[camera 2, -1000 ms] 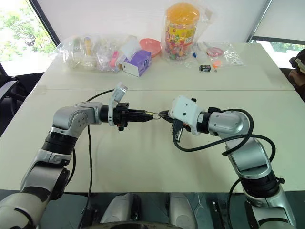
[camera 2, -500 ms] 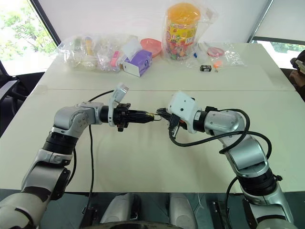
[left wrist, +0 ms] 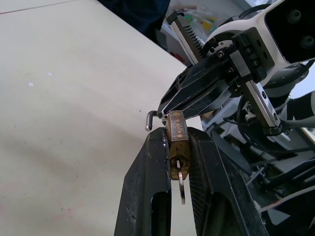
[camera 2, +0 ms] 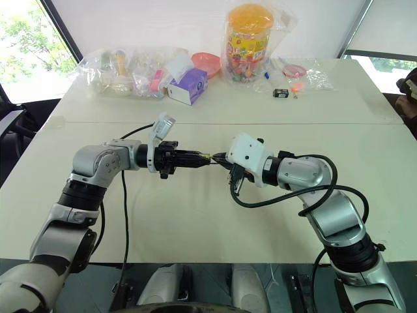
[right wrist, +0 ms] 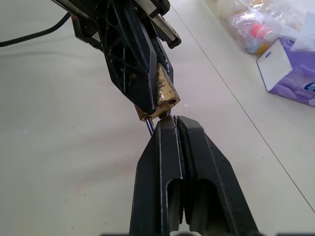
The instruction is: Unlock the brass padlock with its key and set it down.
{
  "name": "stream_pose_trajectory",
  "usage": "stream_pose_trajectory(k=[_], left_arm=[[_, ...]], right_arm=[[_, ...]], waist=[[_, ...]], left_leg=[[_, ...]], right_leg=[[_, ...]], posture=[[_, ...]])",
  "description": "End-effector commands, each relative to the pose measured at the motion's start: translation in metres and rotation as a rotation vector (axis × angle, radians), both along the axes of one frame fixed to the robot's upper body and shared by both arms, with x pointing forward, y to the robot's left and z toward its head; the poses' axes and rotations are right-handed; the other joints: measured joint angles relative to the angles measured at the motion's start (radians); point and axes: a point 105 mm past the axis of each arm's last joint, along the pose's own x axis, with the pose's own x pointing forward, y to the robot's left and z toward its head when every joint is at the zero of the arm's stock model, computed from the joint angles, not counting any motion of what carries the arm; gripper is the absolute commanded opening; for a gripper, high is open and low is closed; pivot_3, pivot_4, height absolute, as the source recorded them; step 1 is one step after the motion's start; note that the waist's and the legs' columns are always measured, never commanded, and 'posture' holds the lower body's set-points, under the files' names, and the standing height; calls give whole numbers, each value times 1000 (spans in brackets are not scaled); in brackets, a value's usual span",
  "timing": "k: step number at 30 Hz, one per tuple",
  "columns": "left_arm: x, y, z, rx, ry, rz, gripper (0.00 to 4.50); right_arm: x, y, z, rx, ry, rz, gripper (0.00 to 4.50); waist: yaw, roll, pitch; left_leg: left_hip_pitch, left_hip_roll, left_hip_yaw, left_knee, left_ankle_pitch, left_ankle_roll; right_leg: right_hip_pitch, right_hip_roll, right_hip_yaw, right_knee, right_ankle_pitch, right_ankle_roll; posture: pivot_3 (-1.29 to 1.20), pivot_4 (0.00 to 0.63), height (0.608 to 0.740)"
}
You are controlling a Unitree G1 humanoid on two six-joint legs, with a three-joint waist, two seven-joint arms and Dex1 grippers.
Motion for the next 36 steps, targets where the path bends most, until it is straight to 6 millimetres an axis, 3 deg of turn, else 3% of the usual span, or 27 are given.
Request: stream_pose_trajectory(k=[1, 7, 14, 19, 24, 36], left_arm=[[-8, -1, 26, -71, -74, -60, 0], [-15, 0, 27, -72, -76, -87, 0], [-2, -2, 18, -35, -105, -8, 0], [-1, -11, -9, 40, -94, 25, 0], [12, -14, -29, 49, -44, 120, 0], [37, -60, -64, 32, 162, 232, 0]], right_arm=[[3, -4, -5, -24, 1, -12, 43], [10, -7, -7, -40, -9, -12, 43], [7, -7, -9, -45, 0, 1, 43], [-7, -32, -33, -157, 32, -54, 43], [-19, -47, -26, -137, 25, -148, 43], [-36, -57, -12, -114, -9, -312, 43]], waist=[[0, 0, 0], [0, 0, 0], [0, 0, 0], [13, 0, 0], [17, 0, 0], [19, 0, 0]], left_leg=[[0, 0, 0, 0, 0, 0], [0, 0, 0, 0, 0, 0], [0, 0, 0, 0, 0, 0], [-1, -1, -1, 0, 0, 0], [-1, -1, 0, 0, 0, 1], [-1, -6, -2, 0, 0, 1]], right_leg=[[0, 0, 0, 0, 0, 0], [0, 0, 0, 0, 0, 0], [0, 0, 0, 0, 0, 0], [0, 0, 0, -1, 0, 0], [0, -1, 0, -2, 0, 0], [1, -1, 0, -2, 0, 0]], posture=[[0, 150, 740], [0, 150, 740], [0, 150, 740], [0, 150, 740], [0, 150, 740], [0, 150, 740]])
